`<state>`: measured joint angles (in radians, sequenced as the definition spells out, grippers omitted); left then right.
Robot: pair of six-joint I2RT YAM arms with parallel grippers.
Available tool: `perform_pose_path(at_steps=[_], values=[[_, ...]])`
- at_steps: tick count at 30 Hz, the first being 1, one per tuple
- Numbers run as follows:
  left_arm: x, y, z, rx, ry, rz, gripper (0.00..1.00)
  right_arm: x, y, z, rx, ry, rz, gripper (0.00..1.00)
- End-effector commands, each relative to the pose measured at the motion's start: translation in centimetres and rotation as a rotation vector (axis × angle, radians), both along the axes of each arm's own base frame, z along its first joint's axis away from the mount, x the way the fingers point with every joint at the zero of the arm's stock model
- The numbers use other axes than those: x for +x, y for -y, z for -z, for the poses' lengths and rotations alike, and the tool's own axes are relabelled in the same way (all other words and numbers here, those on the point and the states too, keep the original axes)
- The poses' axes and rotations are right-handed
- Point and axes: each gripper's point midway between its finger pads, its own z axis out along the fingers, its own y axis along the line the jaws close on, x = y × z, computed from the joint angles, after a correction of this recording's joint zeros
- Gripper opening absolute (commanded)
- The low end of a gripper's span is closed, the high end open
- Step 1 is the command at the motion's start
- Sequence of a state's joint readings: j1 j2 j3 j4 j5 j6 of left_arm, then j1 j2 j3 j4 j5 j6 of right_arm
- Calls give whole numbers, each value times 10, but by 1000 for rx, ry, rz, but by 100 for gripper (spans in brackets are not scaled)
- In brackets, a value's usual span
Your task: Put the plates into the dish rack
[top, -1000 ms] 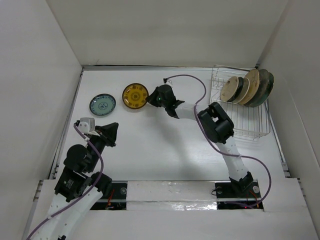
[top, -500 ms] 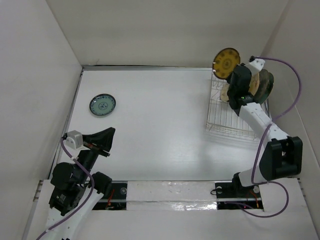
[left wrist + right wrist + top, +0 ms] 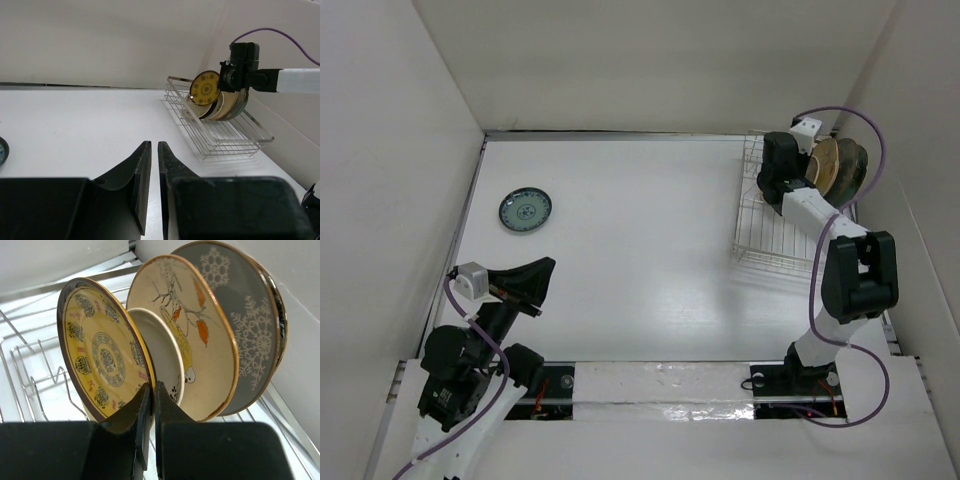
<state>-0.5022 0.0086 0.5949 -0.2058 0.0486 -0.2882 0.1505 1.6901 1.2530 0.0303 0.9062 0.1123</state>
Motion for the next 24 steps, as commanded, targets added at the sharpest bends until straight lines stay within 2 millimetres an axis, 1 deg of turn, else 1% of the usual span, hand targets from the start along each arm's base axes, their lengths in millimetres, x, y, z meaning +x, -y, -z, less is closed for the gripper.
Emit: perform_pose_path(at_steps=[1, 3, 4, 5, 8, 9, 10, 11, 12, 13, 15, 17, 18, 19, 20, 21, 22, 23, 24], values=[[-16, -5, -22, -46, 109, 17, 9, -9, 20, -29, -107, -9, 116, 0], [-16, -5, -22, -48, 109, 17, 9, -5, 18, -25, -107, -24, 106, 0], [-17, -5, -22, -48, 112, 17, 9, -3, 12, -24, -109, -28, 94, 0], [-17, -5, -22, -49, 111, 17, 9, -1, 7, -15, -135, -73, 78, 0], [-17, -7, -23, -51, 114, 13, 9, 6, -8, -3, -139, -100, 50, 0], [-17, -7, -23, -50, 113, 13, 9, 9, -18, 7, -146, -121, 30, 0], [-16, -7, -22, -49, 111, 11, 9, 11, -23, 10, -150, -125, 27, 0], [-16, -7, -22, -49, 111, 11, 9, 12, -23, 15, -152, -138, 27, 0], [-16, -6, -22, -48, 108, 11, 9, 12, -31, 24, -151, -162, 13, 0], [-16, -6, -22, -47, 107, 11, 9, 14, -37, 26, -134, -148, 6, 0], [-15, -6, -21, -48, 105, 10, 9, 15, -40, 30, -114, -153, -6, 1], [-15, -6, -21, -49, 102, 9, 9, 17, -43, 27, -86, -136, -18, 4], [-15, -6, -21, -48, 101, 9, 9, 17, -43, 24, -79, -127, -21, 10], [-15, -6, -21, -49, 101, 8, 9, 16, -44, 16, -68, -109, -27, 17], [-14, -6, -21, -49, 99, 6, 9, 15, -49, 10, -58, -94, -37, 27], [-14, -6, -20, -48, 98, 5, 9, 14, -49, 2, -48, -75, -41, 37], [-14, -6, -20, -48, 98, 5, 9, 15, -53, -4, -28, -57, -67, 42], [-13, -7, -20, -47, 97, 3, 9, 12, -58, -21, -3, -12, -86, 46], [-13, -6, -20, -46, 93, 3, 9, 11, -60, -30, 12, 11, -101, 51]])
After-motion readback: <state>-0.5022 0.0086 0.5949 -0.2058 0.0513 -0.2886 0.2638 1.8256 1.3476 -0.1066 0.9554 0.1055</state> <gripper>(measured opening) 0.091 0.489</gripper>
